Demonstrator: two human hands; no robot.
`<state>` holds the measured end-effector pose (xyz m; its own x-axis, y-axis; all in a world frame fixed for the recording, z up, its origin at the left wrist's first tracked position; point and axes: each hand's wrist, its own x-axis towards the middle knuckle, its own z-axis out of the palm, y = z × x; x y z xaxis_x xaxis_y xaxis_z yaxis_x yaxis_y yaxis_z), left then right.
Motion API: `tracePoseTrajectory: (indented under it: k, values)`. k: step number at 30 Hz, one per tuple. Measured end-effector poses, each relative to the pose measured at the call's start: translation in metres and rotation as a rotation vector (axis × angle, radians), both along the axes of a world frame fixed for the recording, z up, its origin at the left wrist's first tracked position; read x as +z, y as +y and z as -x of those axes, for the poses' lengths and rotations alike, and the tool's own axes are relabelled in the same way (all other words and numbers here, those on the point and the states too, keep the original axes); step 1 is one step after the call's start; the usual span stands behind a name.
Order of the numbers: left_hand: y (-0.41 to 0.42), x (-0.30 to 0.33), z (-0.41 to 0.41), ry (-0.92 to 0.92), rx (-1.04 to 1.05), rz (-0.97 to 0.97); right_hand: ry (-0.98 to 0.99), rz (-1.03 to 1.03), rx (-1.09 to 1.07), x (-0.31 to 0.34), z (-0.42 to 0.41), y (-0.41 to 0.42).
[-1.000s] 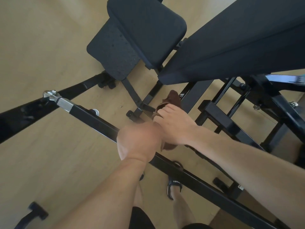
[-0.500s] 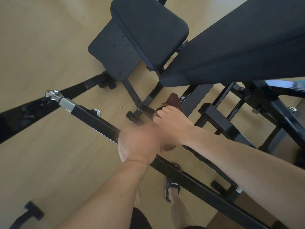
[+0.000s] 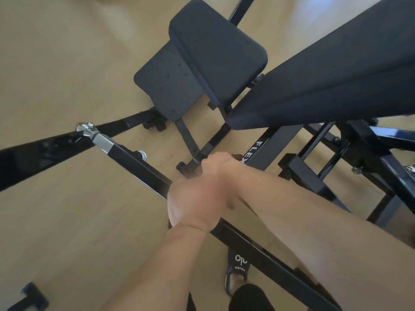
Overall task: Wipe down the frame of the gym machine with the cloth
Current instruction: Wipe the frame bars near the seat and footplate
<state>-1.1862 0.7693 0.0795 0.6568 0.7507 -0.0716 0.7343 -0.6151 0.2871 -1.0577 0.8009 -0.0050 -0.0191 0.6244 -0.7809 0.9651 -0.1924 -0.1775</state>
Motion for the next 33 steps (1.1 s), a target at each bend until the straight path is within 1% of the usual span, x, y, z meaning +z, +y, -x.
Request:
tracePoseTrajectory:
  k: [1, 3, 4, 6, 7, 8, 9, 11, 12, 13, 17, 19, 22, 23, 25, 27, 28, 30, 32, 33]
  values:
    - [0.000, 0.001, 0.000, 0.010, -0.001, 0.007, 0.004, -0.036, 0.007, 0.012, -0.006, -0.006]
    - [-0.001, 0.004, -0.001, 0.108, 0.004, 0.042, 0.024, -0.116, -0.040, 0.040, -0.016, -0.021]
    - [-0.001, 0.006, -0.001, 0.154, 0.016, 0.063, 0.017, -0.151, -0.069, 0.053, -0.019, -0.030]
    - [0.001, 0.014, -0.001, 0.179, 0.041, 0.128, -0.041, -0.260, -0.165, 0.077, -0.023, -0.046]
    - [0.002, 0.019, -0.002, 0.159, 0.061, 0.196, -0.063, -0.319, -0.271, 0.087, -0.026, -0.054]
    - [0.004, 0.026, -0.002, 0.119, 0.098, 0.295, -0.051, -0.346, -0.446, 0.097, -0.031, -0.061]
    - [0.005, 0.036, -0.001, 0.064, 0.147, 0.400, 0.004, -0.368, -0.671, 0.110, -0.035, -0.069]
    - [0.008, 0.063, 0.005, -0.057, 0.240, 0.534, 0.196, -0.408, -1.128, 0.139, -0.038, -0.082]
    - [0.008, 0.076, 0.009, -0.114, 0.275, 0.584, 0.283, -0.421, -1.270, 0.156, -0.034, -0.088]
    - [0.008, 0.090, 0.013, -0.167, 0.288, 0.625, 0.347, -0.437, -1.337, 0.172, -0.027, -0.092]
    - [-0.005, 0.150, 0.044, -0.317, 0.169, 0.665, 0.505, -0.483, -1.372, 0.237, 0.024, -0.104]
    - [-0.017, 0.181, 0.061, -0.374, 0.135, 0.712, 0.607, -0.419, -1.472, 0.269, 0.052, -0.108]
    - [-0.029, 0.219, 0.088, -0.467, 0.187, 0.881, 0.756, -0.285, -1.604, 0.316, 0.089, -0.113]
    - [-0.030, 0.229, 0.098, -0.482, 0.210, 0.904, 0.806, -0.249, -1.632, 0.329, 0.099, -0.114]
    - [-0.029, 0.249, 0.123, -0.481, 0.242, 0.886, 0.941, -0.186, -1.674, 0.355, 0.118, -0.117]
    - [-0.024, 0.266, 0.150, -0.481, 0.253, 0.841, 1.044, -0.174, -1.640, 0.376, 0.136, -0.117]
    - [-0.021, 0.275, 0.163, -0.486, 0.257, 0.810, 1.052, -0.186, -1.607, 0.383, 0.147, -0.115]
    - [-0.011, 0.289, 0.190, -0.477, 0.265, 0.745, 0.998, -0.261, -1.510, 0.396, 0.171, -0.108]
    - [0.002, 0.300, 0.214, -0.469, 0.311, 0.650, 0.930, -0.382, -1.385, 0.404, 0.196, -0.094]
    - [0.009, 0.306, 0.227, -0.494, 0.337, 0.624, 0.910, -0.449, -1.331, 0.406, 0.208, -0.086]
